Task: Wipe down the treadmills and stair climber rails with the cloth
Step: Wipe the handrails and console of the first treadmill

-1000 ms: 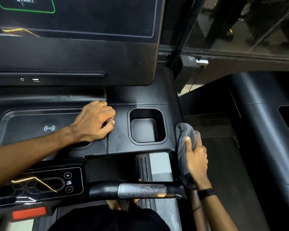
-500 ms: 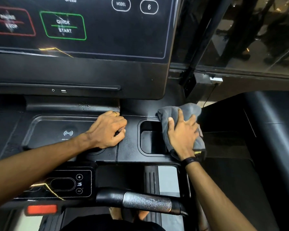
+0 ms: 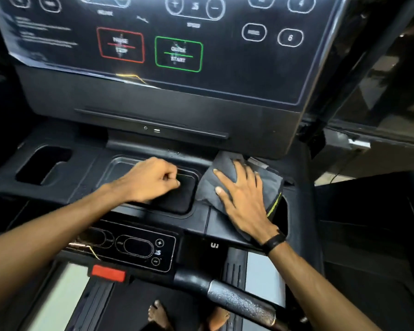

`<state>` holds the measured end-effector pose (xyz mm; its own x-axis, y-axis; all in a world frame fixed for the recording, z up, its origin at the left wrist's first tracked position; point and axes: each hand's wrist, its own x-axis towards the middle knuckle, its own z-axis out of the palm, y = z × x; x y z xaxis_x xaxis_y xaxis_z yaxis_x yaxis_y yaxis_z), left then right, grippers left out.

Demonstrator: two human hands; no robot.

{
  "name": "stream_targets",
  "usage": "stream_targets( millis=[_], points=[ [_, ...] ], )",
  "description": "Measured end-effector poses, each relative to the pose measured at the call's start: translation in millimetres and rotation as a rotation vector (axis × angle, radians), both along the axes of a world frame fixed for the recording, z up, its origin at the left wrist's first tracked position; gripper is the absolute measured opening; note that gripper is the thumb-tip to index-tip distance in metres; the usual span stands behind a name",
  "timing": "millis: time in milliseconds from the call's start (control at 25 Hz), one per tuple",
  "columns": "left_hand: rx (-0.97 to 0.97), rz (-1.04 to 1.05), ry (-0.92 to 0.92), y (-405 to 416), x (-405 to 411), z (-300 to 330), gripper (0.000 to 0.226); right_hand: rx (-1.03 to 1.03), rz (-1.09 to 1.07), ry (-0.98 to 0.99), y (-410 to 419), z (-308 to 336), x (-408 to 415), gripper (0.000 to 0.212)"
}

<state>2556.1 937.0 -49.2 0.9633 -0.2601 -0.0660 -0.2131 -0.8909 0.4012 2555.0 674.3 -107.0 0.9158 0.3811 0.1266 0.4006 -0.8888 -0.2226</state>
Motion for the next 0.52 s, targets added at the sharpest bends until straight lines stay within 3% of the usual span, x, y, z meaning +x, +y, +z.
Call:
stream_targets(
  millis=[80,200,320,520],
  points=[
    [-0.041,0.088,0.024,32,-5,8,0.039,-0.004,0.057,0.016,3,2,-8,0.053],
    [-0.277,0.224,0.057,73,-11,14,0.037,-0.004,0.054,0.002,12,6,-13,0.057],
    [-0.391,0.304,0.027,110,-16,13,0.036,0.067,-0.061,-0.020,36,11,-20,0.062],
    [-0.399,0.259,0.000,147,-26,-1,0.032,0.176,-0.308,0.000,112,23,-20,0.067]
  ],
)
